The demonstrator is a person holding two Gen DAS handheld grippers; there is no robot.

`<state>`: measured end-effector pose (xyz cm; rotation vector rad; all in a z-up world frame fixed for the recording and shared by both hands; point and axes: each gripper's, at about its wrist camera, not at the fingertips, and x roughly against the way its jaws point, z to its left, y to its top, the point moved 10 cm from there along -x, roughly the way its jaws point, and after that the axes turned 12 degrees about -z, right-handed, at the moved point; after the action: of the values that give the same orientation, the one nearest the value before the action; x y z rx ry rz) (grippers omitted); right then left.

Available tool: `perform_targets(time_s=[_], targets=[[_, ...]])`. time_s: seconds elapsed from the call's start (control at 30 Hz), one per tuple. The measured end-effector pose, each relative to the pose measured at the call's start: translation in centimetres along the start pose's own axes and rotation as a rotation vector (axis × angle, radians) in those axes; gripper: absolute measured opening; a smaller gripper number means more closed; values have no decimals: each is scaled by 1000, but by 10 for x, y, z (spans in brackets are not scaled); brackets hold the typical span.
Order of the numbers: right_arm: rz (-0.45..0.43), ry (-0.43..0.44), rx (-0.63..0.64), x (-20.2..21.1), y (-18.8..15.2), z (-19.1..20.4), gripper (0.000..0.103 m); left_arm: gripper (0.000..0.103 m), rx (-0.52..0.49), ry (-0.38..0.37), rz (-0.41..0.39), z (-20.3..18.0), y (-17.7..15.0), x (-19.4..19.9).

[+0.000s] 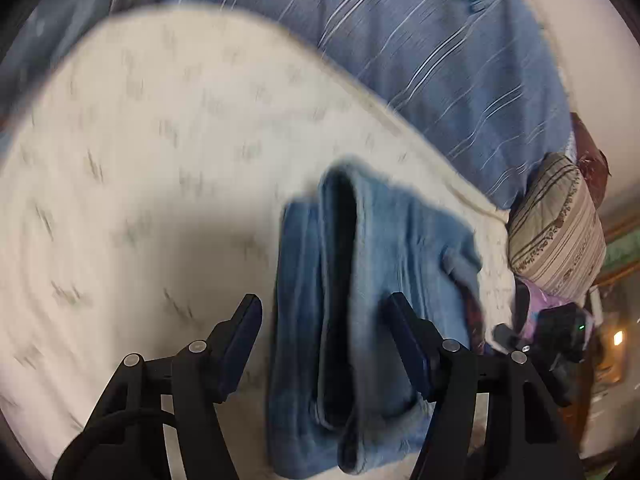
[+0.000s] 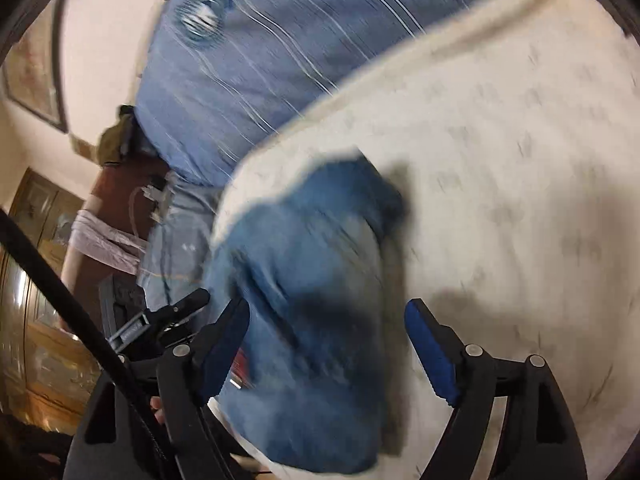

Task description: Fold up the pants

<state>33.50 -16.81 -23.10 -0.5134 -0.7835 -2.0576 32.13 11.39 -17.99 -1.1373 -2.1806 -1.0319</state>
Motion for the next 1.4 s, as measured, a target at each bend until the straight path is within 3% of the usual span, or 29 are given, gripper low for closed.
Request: perform_targets(time_s=[0.1,0.17,0.27,0.33,0.4,0.47,0.57,0.77,0.87,0.93,0.97,1.03,1.1,1.17,1.27,1.3,1.4], targets=[[25,15,-12,-10,-5,0,81,65,51,-7,41,7,-7,-9],[34,37,-6,-16,-7,6,70,63,74,-27,30,9,-3,-11],[51,51,-22,-24,-12,6,64,35,113,-87,62,7,-4,-15],[59,69,-49,-22,-13,3,59,24,144,-95,56,12,1,-17],[75,84,-56,-22,-14,3,50,14,124,-116,48,10,4,-15],[82,84,-12,-20,-14,10,33,12,75,-133,16,1,8,-10],[51,88,40,-9,-9,26,25,11,6,-185,-39,-29,18,5],[-60,68,113,17,40,47,25,12,-96,-208,-83,-78,59,9],[-101,42,151,13,75,47,26,12,-121,-209,-99,-91,80,-16],[-120,24,143,4,88,34,28,13,-115,-220,-61,-86,82,-48],[-120,8,135,-2,89,22,29,15,-98,-219,-5,-72,74,-71],[-71,-62,112,-25,80,-10,33,16,-15,-131,69,-39,60,-109],[-48,-121,66,-39,72,-36,49,37,125,-162,87,-22,56,-119],[-31,-85,27,-37,75,-33,57,38,173,-173,115,-21,59,-118],[-52,-102,92,-27,77,-24,72,46,70,-159,53,-35,67,-99],[-60,-116,108,-23,74,-22,72,55,18,-146,26,-42,66,-90],[-62,-109,73,-10,62,-22,72,62,-99,-107,5,-55,53,-72]])
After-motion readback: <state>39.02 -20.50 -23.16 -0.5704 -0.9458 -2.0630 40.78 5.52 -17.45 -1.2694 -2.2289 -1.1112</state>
